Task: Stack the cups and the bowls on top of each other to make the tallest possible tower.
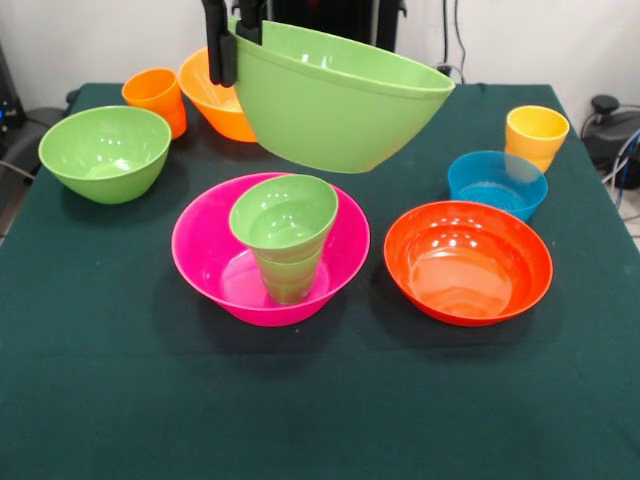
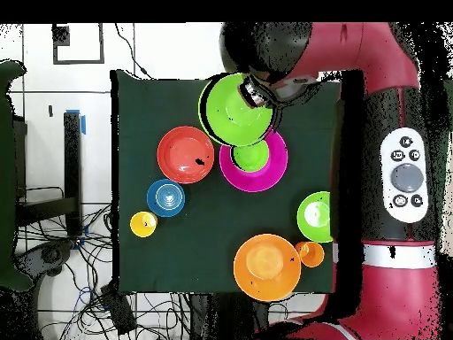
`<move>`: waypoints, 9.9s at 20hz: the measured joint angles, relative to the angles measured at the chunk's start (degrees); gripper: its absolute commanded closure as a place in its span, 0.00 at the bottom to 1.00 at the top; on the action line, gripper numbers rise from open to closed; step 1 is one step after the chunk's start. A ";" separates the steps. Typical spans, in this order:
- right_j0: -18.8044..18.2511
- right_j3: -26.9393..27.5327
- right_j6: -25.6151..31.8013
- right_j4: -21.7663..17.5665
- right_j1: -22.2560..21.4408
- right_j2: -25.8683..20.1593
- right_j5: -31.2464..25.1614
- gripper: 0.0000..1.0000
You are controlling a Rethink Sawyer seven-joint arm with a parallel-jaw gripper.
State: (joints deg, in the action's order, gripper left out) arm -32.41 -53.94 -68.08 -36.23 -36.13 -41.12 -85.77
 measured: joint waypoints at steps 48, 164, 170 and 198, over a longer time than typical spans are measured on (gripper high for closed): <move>-1.00 0.56 2.27 -0.53 3.50 0.00 0.00 1.00; -4.89 -6.59 4.83 -1.92 1.90 0.72 6.42 1.00; -4.90 -8.05 4.83 -1.37 1.87 0.72 7.47 1.00; -4.91 -11.14 4.83 -0.34 1.67 0.73 10.06 1.00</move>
State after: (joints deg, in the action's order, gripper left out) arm -37.32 -65.08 -63.25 -36.57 -34.47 -40.39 -75.71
